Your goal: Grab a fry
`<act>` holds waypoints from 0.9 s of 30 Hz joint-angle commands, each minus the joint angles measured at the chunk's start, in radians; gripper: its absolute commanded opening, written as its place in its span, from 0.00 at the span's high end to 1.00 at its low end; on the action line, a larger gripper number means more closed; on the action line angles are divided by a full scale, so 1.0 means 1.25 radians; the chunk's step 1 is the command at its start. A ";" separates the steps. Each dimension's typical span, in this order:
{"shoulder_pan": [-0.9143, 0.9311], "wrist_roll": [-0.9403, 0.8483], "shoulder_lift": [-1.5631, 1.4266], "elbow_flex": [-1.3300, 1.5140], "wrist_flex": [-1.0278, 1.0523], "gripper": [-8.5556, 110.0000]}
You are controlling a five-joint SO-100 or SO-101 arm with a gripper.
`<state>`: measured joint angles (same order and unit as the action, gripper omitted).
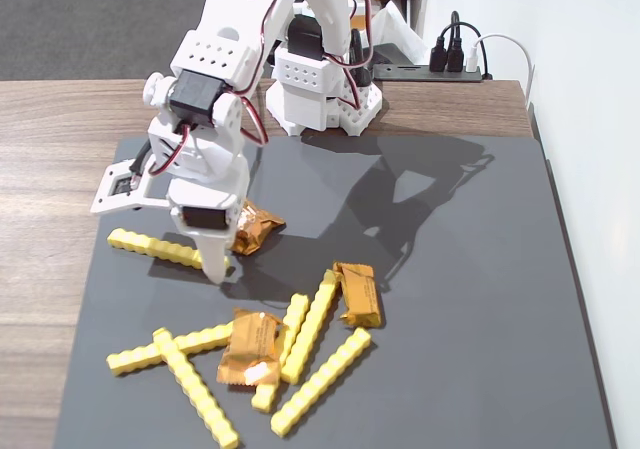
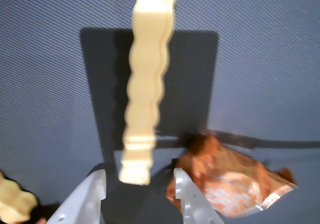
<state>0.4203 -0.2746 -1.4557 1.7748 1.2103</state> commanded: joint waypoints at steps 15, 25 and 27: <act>0.018 -0.021 -0.005 0.007 -0.034 0.87; 0.022 -0.031 -0.002 0.007 -0.037 0.92; 0.021 -0.039 -0.004 0.004 -0.034 0.92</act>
<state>0.4372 -0.3083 -1.4542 1.7871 1.1750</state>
